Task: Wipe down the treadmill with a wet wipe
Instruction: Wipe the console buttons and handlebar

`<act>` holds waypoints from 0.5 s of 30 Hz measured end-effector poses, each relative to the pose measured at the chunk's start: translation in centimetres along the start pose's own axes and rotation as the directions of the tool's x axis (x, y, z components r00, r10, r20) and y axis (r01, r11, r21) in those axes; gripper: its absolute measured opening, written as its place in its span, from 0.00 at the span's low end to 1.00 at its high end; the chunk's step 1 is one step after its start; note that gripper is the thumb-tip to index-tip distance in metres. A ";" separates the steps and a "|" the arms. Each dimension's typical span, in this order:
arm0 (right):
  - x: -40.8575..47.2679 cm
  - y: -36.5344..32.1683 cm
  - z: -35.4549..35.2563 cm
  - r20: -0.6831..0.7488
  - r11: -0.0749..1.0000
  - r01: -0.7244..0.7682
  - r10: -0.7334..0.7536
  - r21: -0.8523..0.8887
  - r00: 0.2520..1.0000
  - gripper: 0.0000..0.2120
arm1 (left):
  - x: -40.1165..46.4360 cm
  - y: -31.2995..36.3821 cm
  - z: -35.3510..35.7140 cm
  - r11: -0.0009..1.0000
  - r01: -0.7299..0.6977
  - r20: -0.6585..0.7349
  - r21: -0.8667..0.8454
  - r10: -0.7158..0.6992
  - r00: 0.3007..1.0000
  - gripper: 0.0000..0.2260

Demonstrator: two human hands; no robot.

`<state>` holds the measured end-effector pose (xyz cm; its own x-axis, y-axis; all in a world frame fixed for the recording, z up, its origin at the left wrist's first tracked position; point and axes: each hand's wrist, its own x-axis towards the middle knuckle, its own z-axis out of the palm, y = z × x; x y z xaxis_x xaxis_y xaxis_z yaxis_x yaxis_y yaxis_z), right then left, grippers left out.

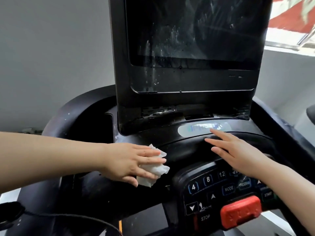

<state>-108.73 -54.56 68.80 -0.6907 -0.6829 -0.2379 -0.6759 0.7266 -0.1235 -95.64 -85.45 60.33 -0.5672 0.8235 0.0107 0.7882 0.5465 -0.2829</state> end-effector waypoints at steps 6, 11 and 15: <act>0.1 0.6 0.0 0.014 0.997 -0.068 0.068 -0.027 0.998 0.24 | 7.7 -3.0 -0.9 0.989 0.085 0.038 -0.121 -0.081 0.996 0.24; 0.8 0.8 0.2 0.044 0.992 -0.120 0.121 -0.025 0.992 0.24 | 7.1 -3.5 -1.0 0.979 0.048 0.023 -0.197 -0.045 0.999 0.26; 1.0 0.8 0.6 0.067 0.986 -0.161 0.159 0.033 0.985 0.22 | 2.6 -2.7 -0.4 0.994 -0.054 0.001 -0.092 0.054 0.999 0.22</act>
<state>-109.81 -54.67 67.93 -0.7704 -0.5522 -0.3187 -0.5469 0.8293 -0.1150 -99.19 -84.76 61.48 -0.5242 0.8516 -0.0057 0.8360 0.5133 -0.1940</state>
